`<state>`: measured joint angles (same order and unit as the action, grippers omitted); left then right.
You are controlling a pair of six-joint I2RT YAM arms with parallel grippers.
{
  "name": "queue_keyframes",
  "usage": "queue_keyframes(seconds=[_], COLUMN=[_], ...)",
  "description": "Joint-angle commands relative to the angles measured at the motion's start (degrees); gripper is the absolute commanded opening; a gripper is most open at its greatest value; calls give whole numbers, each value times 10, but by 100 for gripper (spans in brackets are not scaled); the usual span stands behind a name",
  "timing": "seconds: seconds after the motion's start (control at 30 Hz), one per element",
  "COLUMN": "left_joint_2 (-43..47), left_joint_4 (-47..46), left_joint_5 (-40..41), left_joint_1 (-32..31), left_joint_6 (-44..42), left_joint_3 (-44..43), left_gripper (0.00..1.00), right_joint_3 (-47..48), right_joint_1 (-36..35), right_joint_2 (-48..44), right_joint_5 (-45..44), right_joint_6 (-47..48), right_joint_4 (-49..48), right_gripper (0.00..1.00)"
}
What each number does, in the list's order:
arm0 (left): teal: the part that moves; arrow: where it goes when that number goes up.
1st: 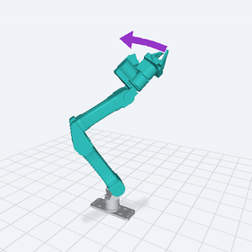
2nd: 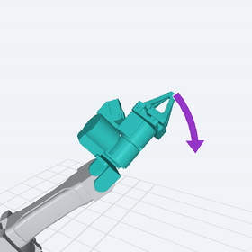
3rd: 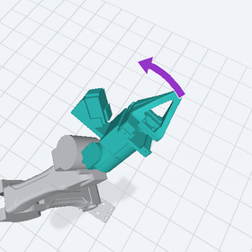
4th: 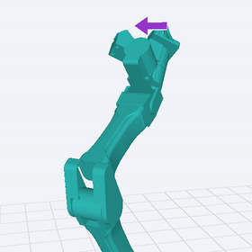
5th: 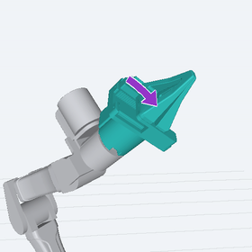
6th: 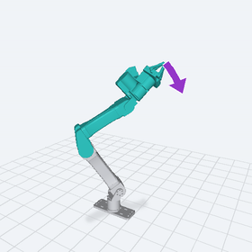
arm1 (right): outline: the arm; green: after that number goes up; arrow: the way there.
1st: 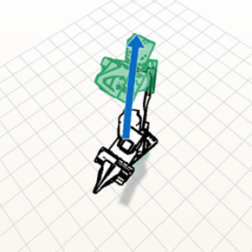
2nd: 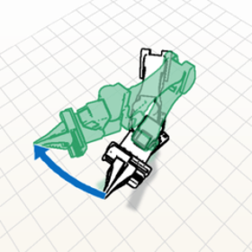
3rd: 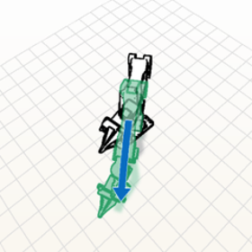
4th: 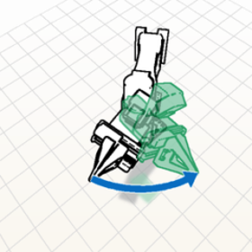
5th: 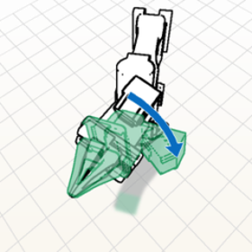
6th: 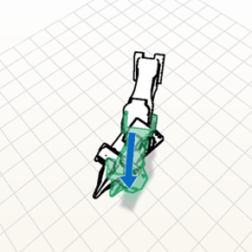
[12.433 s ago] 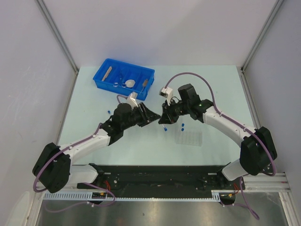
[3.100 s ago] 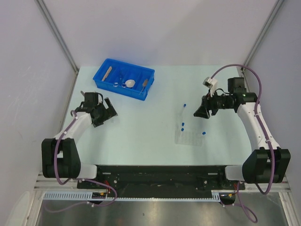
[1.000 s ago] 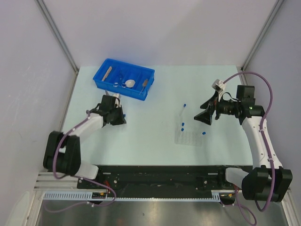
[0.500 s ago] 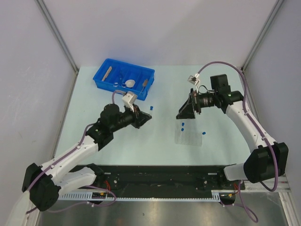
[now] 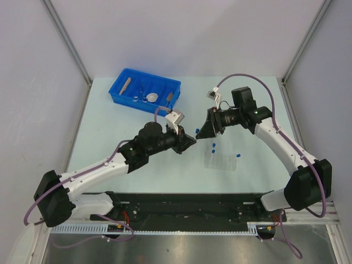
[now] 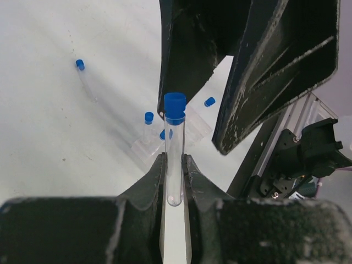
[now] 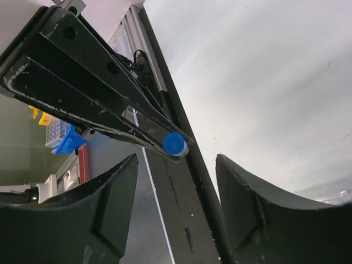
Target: Organize the chemistry lab equipment
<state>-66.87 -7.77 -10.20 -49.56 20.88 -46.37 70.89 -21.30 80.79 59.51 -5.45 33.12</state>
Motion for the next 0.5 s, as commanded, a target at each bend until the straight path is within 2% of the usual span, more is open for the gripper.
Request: queue_keyframes(seconds=[0.0,0.37,0.4,0.47], left_joint_2=[-13,-35,-35,-37], left_joint_4=[3,31,32,35], left_joint_5=[32,44,45,47], left_joint_1=[-15,-35,-36,-39], left_joint_6=[-16,-37,-37,-39], left_joint_3=[-41,-66,-66,-68], left_gripper=[3,2,2,2], right_joint_3=[23,23,23,23], right_joint_1=[-16,-23,-21,-17], right_joint_2=[-4,3,4,2], right_joint_5=[-47,-69,-62,-55], right_joint_6=[12,9,6,-2], right_joint_4=[1,-5,-9,-17], right_gripper=[59,43,38,34])
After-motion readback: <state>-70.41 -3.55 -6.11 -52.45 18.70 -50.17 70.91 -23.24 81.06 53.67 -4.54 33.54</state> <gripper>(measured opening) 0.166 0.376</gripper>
